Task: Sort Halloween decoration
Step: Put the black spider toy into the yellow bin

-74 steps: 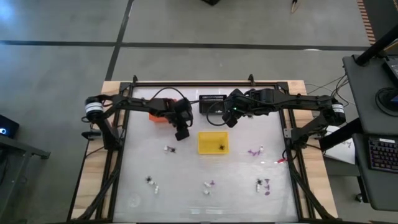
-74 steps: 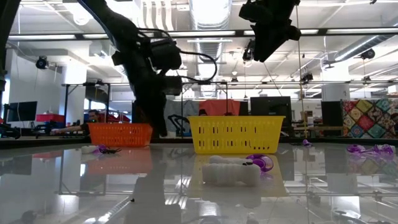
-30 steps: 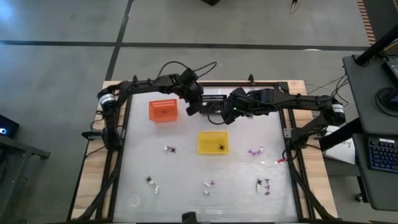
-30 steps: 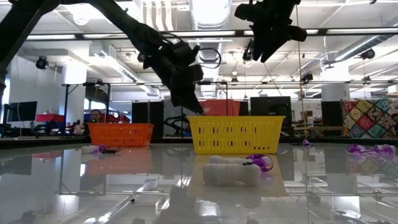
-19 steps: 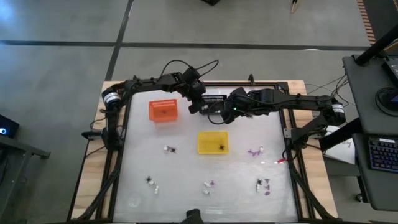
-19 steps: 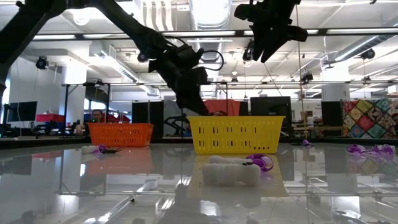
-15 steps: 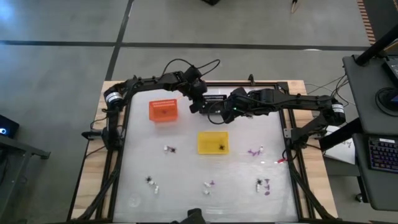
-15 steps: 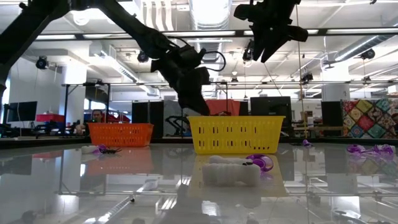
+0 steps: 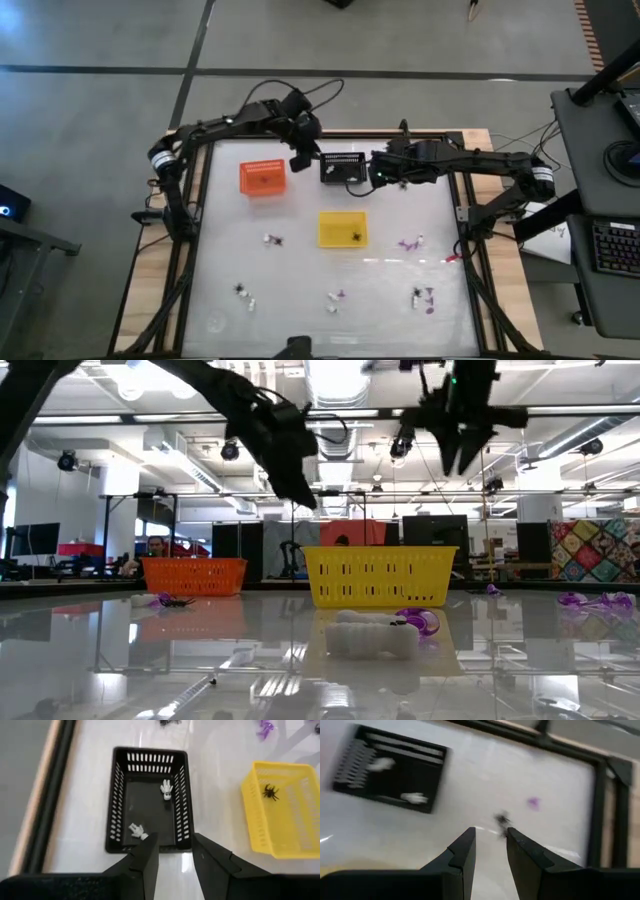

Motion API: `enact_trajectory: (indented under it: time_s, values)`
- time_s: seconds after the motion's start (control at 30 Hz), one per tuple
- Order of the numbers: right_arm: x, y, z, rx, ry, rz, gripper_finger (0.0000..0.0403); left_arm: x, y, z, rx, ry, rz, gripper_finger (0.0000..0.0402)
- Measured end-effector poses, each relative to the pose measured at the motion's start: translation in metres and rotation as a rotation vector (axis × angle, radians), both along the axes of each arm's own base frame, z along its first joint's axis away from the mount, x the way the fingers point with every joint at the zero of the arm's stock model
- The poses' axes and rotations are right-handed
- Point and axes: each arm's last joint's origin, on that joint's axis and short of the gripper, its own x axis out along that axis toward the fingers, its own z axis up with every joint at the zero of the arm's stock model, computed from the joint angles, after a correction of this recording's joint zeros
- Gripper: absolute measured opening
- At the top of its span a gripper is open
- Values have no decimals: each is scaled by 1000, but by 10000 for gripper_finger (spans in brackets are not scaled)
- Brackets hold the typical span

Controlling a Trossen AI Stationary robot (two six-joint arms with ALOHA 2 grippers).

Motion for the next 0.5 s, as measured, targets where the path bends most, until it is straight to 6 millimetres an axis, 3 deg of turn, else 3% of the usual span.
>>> enact_trajectory:
  time_s: [0.5]
  values:
    - [-35,-55,-49,143,152,-169,98,-52,-20,68,92,-59,-6,100]
